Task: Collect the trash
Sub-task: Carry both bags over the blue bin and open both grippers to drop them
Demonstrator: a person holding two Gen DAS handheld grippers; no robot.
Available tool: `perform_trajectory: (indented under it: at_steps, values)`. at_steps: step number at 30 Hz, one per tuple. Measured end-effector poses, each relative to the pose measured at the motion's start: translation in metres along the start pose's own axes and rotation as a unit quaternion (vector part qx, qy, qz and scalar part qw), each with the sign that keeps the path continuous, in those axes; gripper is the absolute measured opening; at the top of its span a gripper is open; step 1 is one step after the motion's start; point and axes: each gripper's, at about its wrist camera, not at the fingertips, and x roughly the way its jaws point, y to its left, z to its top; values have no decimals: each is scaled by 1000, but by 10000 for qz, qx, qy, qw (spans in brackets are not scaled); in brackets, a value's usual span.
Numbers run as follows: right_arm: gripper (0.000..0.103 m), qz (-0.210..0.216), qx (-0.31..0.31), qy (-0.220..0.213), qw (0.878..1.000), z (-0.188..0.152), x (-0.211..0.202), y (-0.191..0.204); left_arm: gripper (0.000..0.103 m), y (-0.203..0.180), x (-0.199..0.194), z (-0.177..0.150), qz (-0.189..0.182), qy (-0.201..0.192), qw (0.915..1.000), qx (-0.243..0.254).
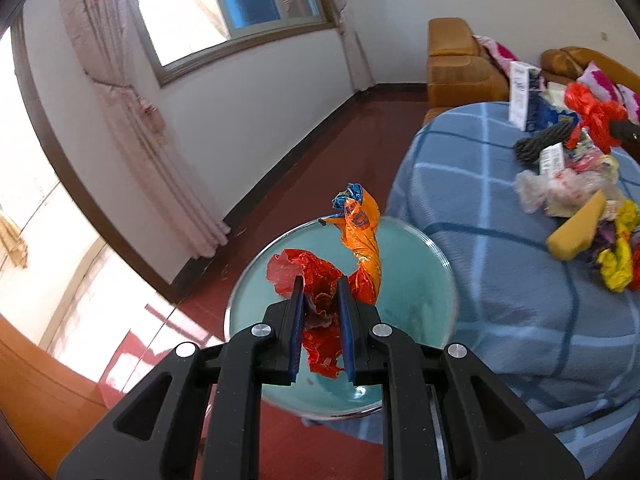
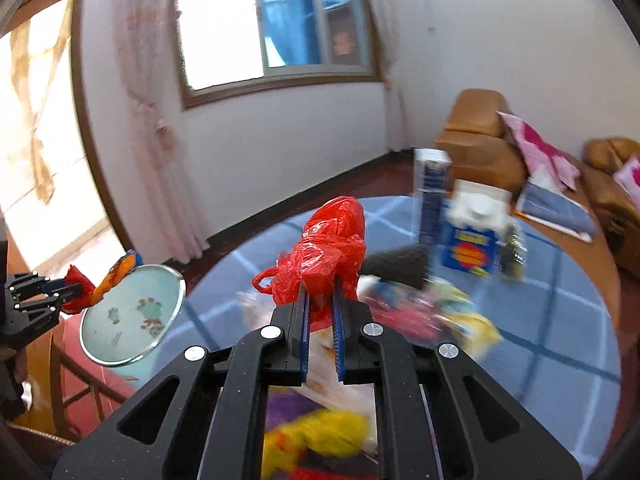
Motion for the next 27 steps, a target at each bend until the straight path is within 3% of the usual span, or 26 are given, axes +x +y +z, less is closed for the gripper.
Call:
perform_trajectory:
  at_steps: [9, 27]
  values:
    - [11, 733, -745, 215, 9943, 11, 49, 74, 16, 35, 8, -13, 491, 190, 9985, -131]
    - [11, 1149, -1861, 708, 9732, 8, 110, 155, 16, 50, 20, -26, 878, 426, 9951, -135]
